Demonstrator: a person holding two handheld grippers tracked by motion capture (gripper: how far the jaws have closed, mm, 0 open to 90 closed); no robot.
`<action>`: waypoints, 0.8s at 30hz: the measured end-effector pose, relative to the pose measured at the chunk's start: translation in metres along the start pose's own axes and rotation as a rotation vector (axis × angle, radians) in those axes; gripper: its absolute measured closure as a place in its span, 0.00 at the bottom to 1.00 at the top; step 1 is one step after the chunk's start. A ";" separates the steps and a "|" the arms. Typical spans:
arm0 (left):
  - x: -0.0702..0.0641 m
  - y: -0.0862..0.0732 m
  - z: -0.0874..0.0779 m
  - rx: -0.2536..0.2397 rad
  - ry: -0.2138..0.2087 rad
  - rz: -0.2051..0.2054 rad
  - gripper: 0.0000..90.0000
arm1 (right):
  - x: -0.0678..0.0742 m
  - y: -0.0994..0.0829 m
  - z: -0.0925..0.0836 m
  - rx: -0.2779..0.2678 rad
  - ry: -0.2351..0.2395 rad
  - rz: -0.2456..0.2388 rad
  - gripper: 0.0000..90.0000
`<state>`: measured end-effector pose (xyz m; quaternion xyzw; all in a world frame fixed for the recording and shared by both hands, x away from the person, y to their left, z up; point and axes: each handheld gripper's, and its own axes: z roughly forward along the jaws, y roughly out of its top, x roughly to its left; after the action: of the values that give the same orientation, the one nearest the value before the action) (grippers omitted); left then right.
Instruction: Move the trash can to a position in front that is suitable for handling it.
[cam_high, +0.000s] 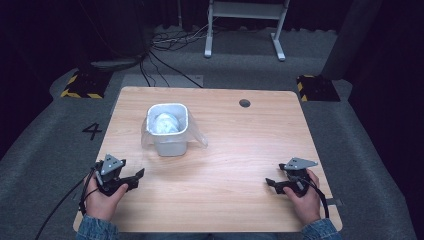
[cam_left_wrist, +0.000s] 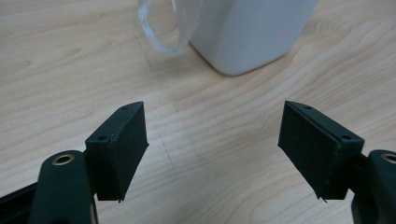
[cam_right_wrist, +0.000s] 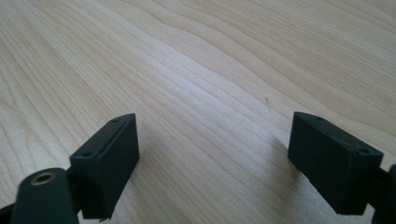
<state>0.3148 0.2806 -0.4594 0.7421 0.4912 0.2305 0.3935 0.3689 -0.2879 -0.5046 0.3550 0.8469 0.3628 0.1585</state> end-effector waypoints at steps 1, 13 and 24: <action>-0.001 0.003 -0.001 -0.004 0.001 0.002 0.27 | 0.000 0.000 0.000 0.000 0.000 0.000 0.18; -0.001 0.034 -0.018 -0.062 0.033 0.004 0.29 | 0.000 0.000 0.000 0.000 -0.003 0.003 0.18; 0.004 0.062 -0.025 -0.141 0.047 0.000 0.28 | 0.001 0.000 0.000 0.001 -0.004 0.004 0.18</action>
<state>0.3321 0.2804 -0.3951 0.7070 0.4828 0.2816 0.4333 0.3685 -0.2875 -0.5046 0.3572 0.8461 0.3622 0.1594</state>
